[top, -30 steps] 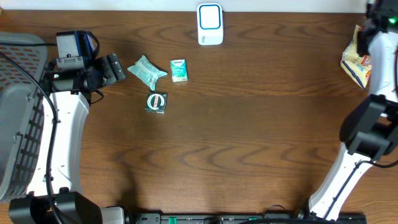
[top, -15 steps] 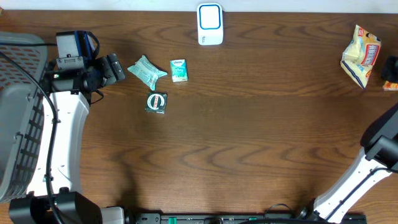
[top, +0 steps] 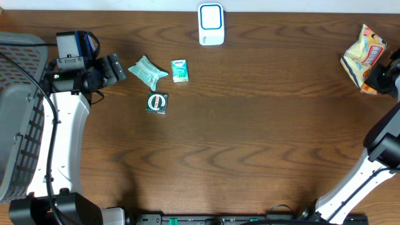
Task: Scan the item barcode
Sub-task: 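Move the right gripper back toward the scanner and centre items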
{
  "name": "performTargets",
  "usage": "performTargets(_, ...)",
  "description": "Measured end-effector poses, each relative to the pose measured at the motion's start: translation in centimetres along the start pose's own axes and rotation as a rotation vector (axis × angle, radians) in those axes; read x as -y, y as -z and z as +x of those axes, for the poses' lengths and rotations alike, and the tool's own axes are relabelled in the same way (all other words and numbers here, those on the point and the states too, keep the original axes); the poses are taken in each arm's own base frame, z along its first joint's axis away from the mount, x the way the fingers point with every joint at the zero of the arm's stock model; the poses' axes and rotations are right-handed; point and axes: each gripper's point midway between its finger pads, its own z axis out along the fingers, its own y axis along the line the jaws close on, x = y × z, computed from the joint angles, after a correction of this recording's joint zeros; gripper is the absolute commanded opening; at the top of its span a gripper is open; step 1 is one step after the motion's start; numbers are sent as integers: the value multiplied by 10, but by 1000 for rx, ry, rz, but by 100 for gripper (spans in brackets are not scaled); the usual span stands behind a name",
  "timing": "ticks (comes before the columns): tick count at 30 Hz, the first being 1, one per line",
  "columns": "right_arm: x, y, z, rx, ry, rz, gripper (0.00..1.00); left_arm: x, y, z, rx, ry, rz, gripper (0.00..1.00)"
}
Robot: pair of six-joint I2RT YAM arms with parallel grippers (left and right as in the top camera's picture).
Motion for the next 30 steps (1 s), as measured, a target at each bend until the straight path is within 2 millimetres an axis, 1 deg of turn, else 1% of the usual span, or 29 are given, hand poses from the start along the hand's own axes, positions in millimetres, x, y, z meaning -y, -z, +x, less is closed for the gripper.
performTargets(6, -37, 1, 0, 2, 20, -125, 1, 0, 0, 0, 0, 0, 0, 98)
performTargets(7, -42, 1, 0, 1, 27, -133, 8, 0, 0, 0, 0, 0, 0, 98)
performTargets(8, -46, 1, 1, 0, 33, -136, 19, 0, 0, 0, 0, 0, 0, 98)
performTargets(9, -48, 1, 2, -5, 32, -132, 23, 0, 0, 0, 0, 0, 0, 98)
performTargets(11, -45, 1, 5, -17, 36, -101, 24, 0, 0, 0, 0, 0, 0, 98)
performTargets(12, -42, 1, 7, -23, 35, -82, 30, 0, 0, 0, 0, 0, 0, 98)
performTargets(13, -39, 0, 8, -28, 31, -64, 41, 0, 0, 0, 0, 0, 0, 98)
performTargets(14, -36, 0, 9, -34, 27, -48, 61, 0, 0, 0, 0, 0, 0, 98)
performTargets(16, -31, 0, 12, -45, 28, -25, 63, 0, 0, 0, 0, 0, 0, 98)
performTargets(17, -28, 0, 13, -50, 26, -15, 62, 0, 0, 0, 0, 0, 0, 98)
performTargets(19, -26, 1, 16, -60, 25, -6, 58, 0, 0, 0, 0, 0, 0, 98)
performTargets(22, -24, 1, 16, -62, 25, 5, 56, 0, 0, 0, 0, 0, 0, 98)
performTargets(24, -24, 3, 15, -57, 26, 5, 58, 0, 0, 0, 0, 0, 0, 97)
performTargets(25, -25, 6, 13, -50, 26, 5, 61, 0, 0, 0, 0, 0, 0, 98)
performTargets(26, -26, 11, 10, -39, 26, 2, 63, 0, 0, 0, 0, 0, 0, 98)
performTargets(28, -30, 25, 1, -7, 28, -5, 71, 0, 0, 0, 0, 0, 0, 98)
performTargets(30, -40, 47, -12, 41, 37, -33, 77, 0, 0, 0, 0, 0, 0, 98)
